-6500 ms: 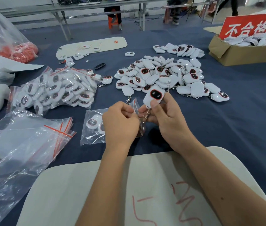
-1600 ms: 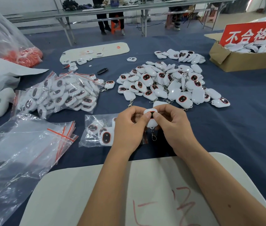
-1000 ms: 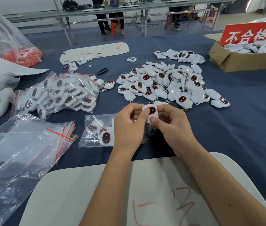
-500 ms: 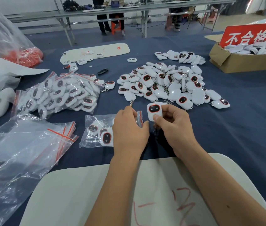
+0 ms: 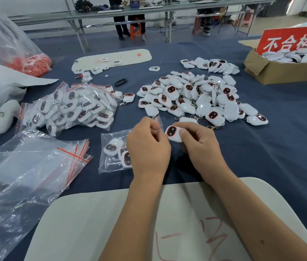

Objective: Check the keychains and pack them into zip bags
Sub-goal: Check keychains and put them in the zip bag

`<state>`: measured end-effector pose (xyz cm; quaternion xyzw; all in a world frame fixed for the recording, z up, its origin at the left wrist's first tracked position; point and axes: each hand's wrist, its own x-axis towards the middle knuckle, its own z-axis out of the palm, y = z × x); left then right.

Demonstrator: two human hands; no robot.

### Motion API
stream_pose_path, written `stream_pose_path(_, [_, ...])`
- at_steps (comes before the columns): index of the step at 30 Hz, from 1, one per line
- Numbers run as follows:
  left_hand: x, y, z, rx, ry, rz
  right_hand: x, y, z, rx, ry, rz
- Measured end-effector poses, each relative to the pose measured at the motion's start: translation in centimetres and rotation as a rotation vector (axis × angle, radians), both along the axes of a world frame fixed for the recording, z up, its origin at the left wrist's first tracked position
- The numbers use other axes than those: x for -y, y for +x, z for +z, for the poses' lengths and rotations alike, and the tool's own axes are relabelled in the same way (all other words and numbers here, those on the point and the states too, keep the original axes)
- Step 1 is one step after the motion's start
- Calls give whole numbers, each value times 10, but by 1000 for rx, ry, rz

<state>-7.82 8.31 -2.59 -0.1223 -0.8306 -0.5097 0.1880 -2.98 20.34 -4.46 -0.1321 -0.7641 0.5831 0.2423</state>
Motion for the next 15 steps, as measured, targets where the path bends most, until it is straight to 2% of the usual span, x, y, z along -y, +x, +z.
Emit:
stream_pose_path(3, [-2, 1, 0, -120, -38, -55, 4, 1, 2, 38, 74, 54])
stream_pose_path(11, [-5, 7, 2, -304, -74, -203, 2, 4, 4, -2, -34, 130])
stream_pose_path(15, [-15, 20, 4, -445, -20, -333, 1, 4, 3, -32, -38, 5])
